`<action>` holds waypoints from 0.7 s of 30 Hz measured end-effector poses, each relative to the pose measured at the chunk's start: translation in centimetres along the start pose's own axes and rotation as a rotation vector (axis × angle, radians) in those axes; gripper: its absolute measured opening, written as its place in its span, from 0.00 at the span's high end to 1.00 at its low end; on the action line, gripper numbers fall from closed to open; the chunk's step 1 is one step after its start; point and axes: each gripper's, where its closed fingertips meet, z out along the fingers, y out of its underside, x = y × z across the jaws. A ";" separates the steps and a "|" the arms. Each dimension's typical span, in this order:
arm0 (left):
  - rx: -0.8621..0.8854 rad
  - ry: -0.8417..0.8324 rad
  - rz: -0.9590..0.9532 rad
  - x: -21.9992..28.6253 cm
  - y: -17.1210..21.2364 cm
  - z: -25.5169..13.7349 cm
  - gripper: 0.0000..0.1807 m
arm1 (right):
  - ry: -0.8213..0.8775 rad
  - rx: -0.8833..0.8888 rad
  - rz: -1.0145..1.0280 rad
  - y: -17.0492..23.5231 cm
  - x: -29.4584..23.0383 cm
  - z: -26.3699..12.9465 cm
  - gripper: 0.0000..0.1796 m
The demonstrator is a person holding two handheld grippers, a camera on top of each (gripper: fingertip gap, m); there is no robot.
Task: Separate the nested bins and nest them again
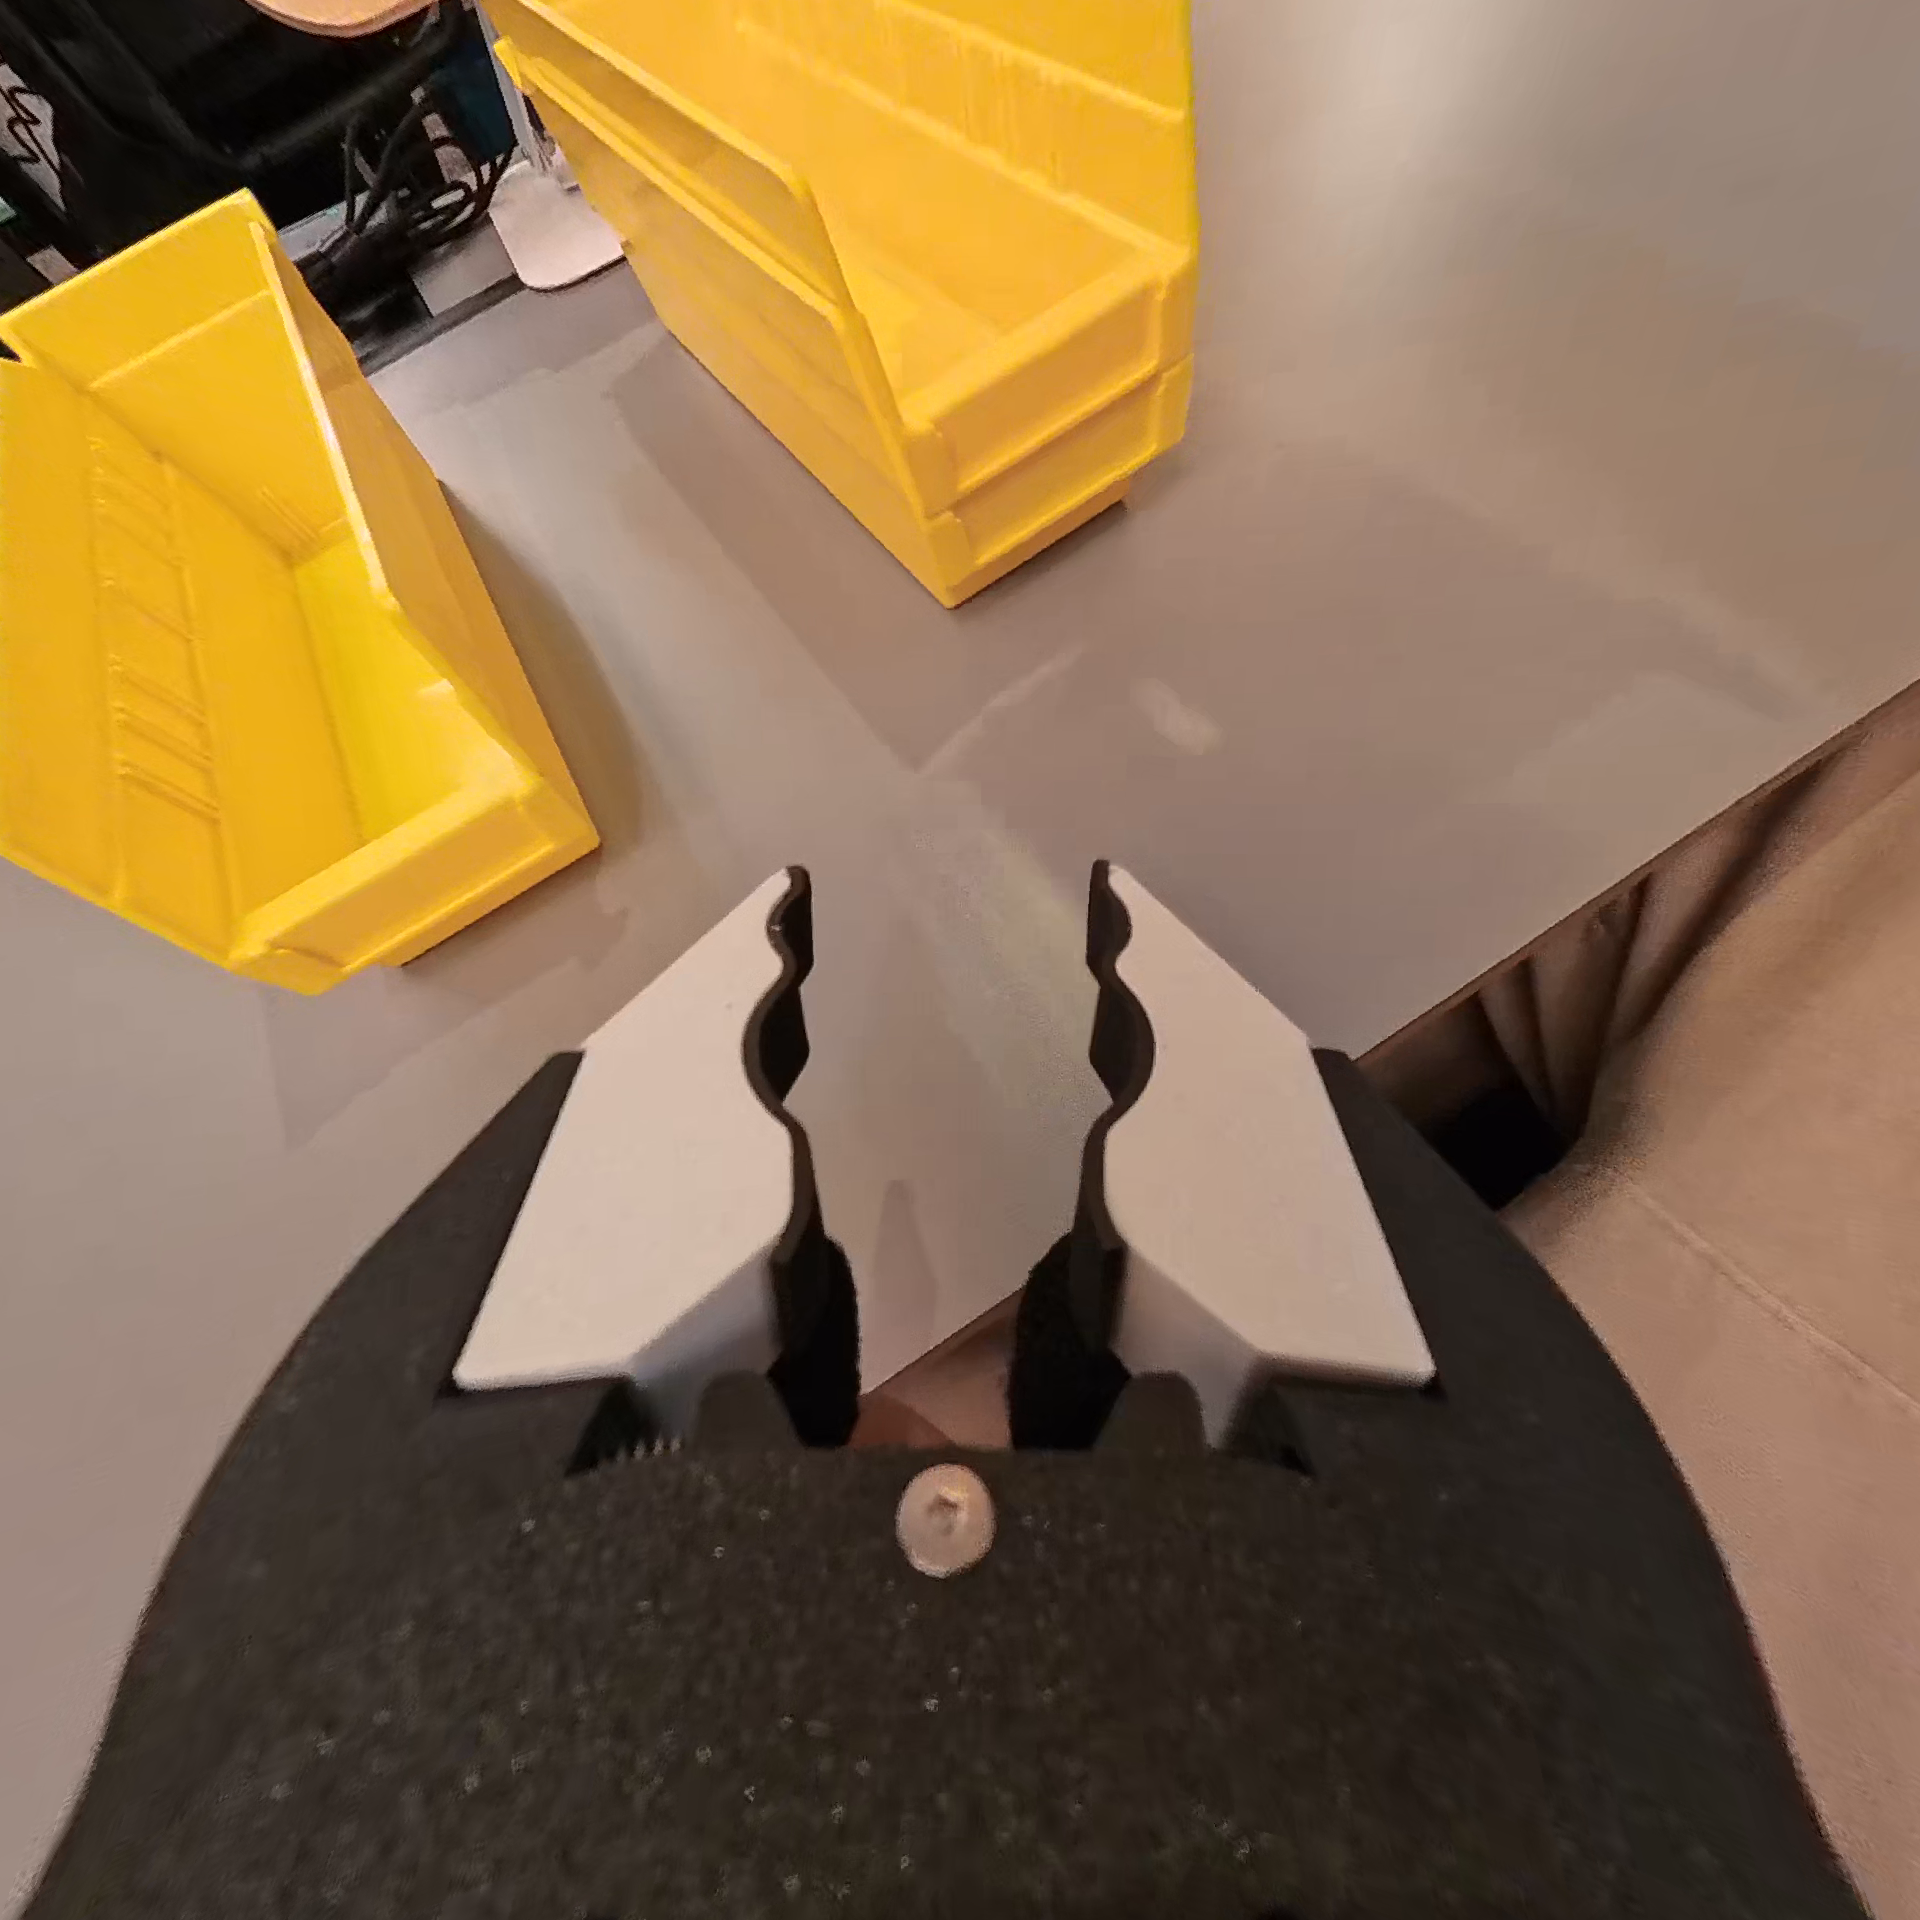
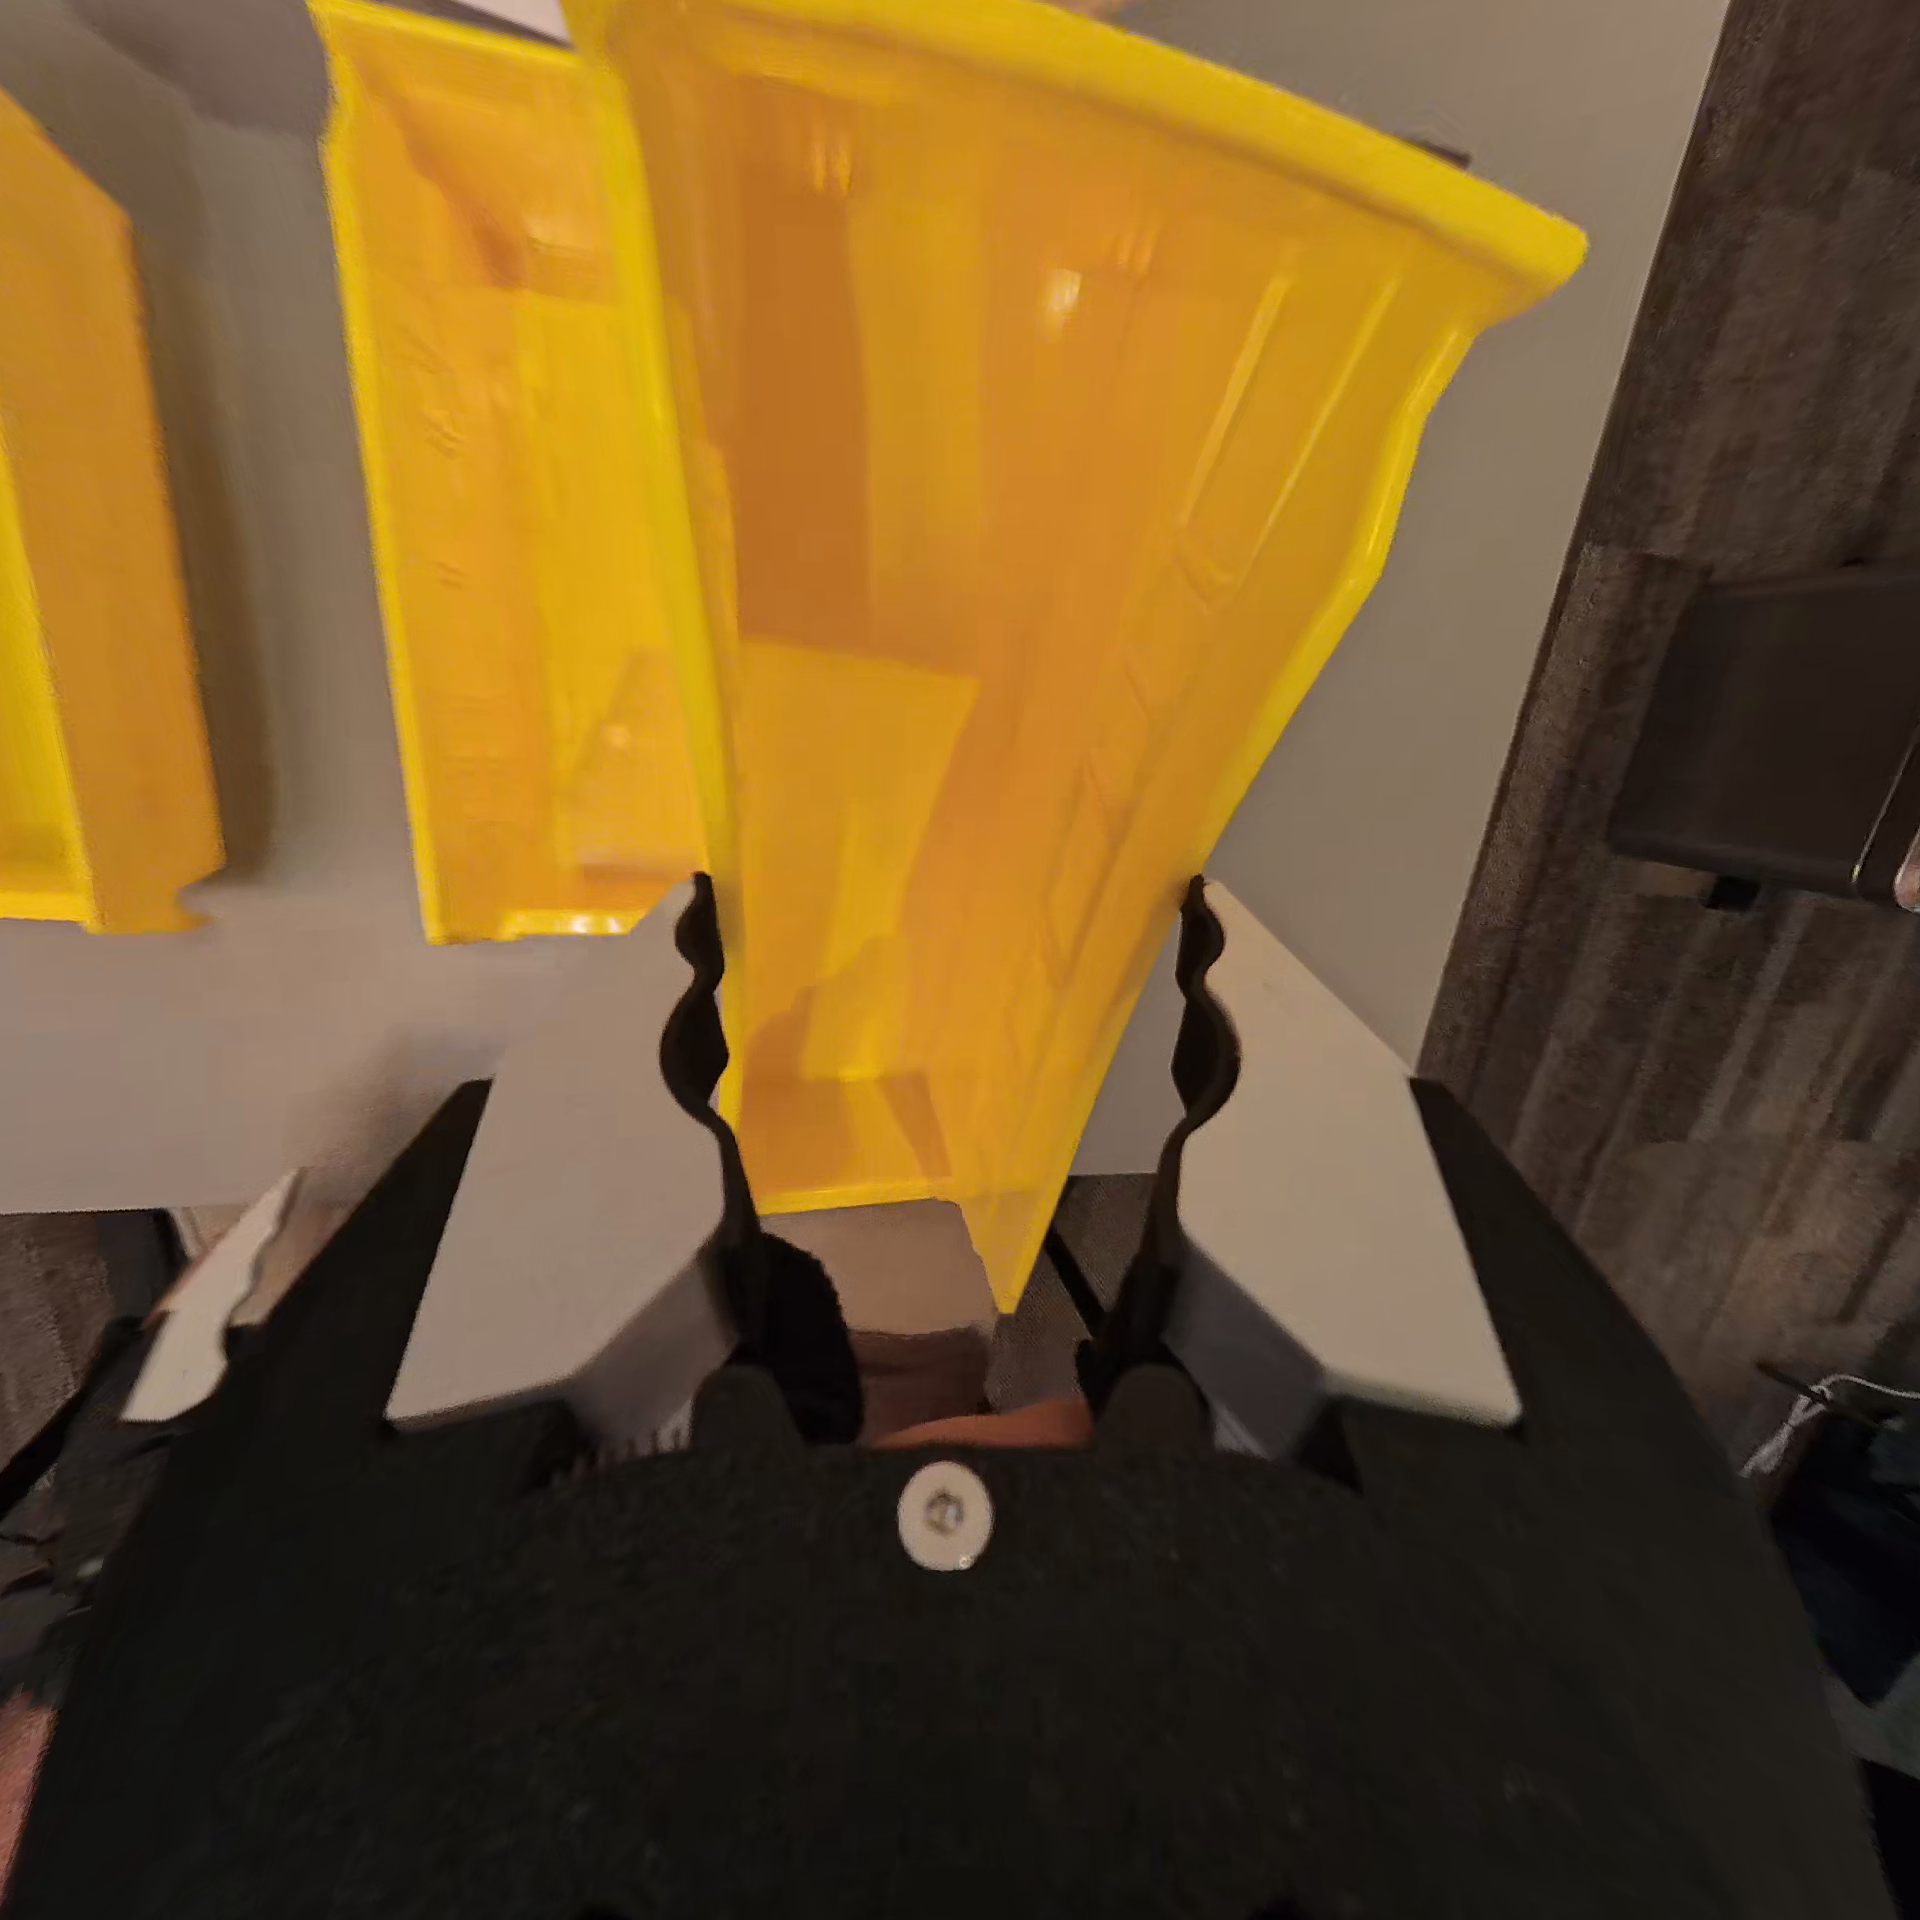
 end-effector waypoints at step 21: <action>-0.056 0.016 -0.070 -1.1 1.4 0.8 0.71 | -0.130 -0.212 -0.133 -3.3 3.3 21.7 0.98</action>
